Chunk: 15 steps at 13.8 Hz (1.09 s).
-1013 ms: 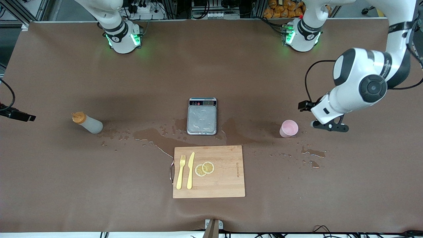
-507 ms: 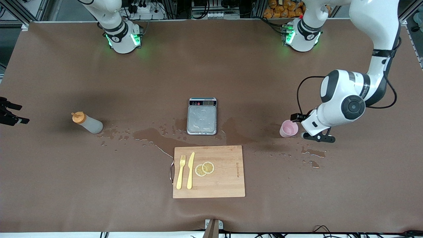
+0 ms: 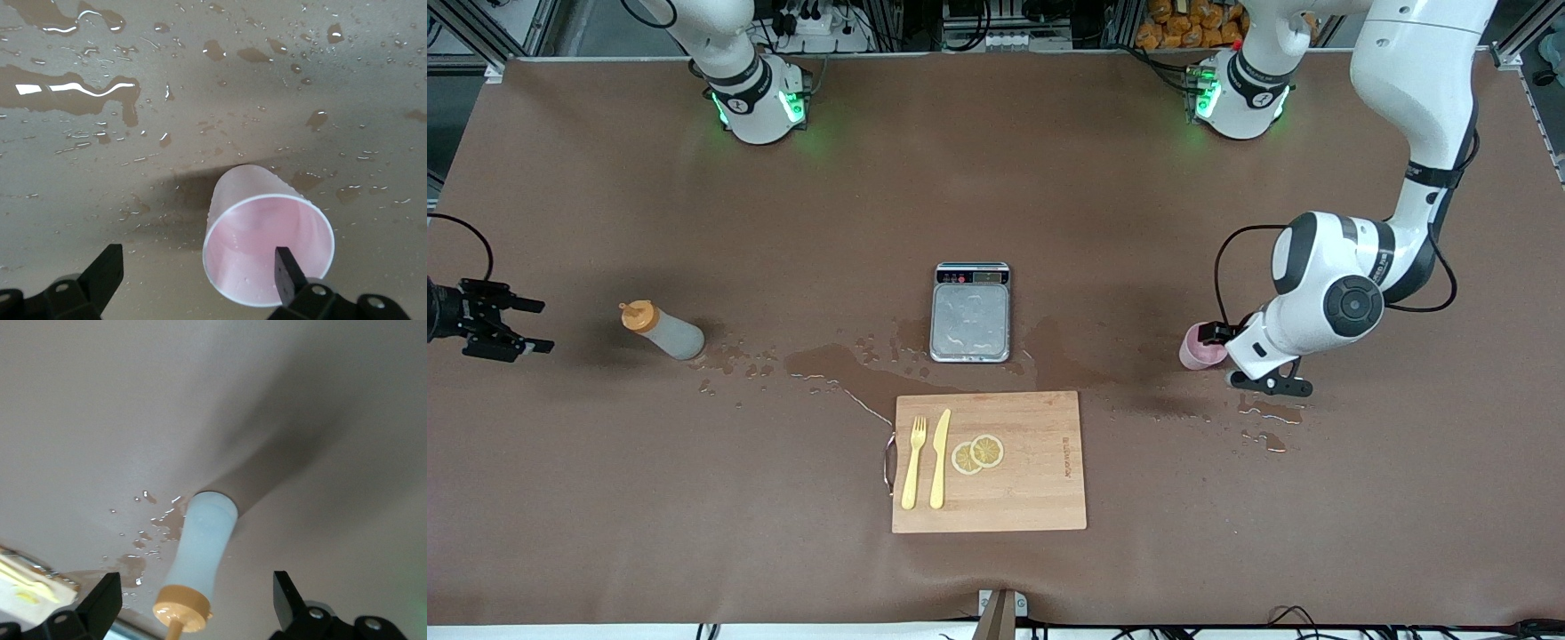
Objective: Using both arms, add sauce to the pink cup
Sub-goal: 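Grasp the pink cup with the left gripper while the right gripper reaches the bottle, then carry the cup toward the scale while the right gripper grasps the bottle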
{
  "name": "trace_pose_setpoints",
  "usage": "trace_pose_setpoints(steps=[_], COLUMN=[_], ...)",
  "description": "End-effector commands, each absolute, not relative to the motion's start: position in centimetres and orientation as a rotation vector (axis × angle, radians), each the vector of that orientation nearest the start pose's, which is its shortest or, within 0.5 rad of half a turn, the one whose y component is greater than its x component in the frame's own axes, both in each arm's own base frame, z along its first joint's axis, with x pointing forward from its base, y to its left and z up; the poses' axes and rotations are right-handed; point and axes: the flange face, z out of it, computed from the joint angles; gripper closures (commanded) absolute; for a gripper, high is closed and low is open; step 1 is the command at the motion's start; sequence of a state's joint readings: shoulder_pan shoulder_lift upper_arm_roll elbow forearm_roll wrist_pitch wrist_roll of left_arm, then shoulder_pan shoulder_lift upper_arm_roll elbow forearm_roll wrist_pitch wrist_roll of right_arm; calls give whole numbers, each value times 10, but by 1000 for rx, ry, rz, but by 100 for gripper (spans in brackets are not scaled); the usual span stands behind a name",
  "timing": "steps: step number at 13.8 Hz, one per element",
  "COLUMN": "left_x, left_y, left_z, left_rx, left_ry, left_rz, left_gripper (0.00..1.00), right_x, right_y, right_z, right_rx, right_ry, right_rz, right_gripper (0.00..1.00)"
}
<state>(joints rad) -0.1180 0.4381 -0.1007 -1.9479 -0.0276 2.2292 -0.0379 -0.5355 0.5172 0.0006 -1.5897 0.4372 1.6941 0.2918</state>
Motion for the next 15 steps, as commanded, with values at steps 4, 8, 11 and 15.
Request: trace_pose_setpoints(steps=[4,8,11,15], left_x=[589,588,589,591], left_y=[-134,-137,-139,-136], left_z=[230,227,226,228], left_rx=[-3180,-3187,-3190,-3193], left_ry=[213,213,213,205], left_rz=[272,280,271,261], left_gripper=[30,100,100,100], right_x=[571,561,555,548], right_y=[-305,-295,-284,-277], right_z=[255,203,182,155], right_rx=[-2134,-1909,-1789,-1668], right_ry=[1325,1390,1481,1461], right_rz=[592,763,914,998], right_gripper=[0,0,0,0])
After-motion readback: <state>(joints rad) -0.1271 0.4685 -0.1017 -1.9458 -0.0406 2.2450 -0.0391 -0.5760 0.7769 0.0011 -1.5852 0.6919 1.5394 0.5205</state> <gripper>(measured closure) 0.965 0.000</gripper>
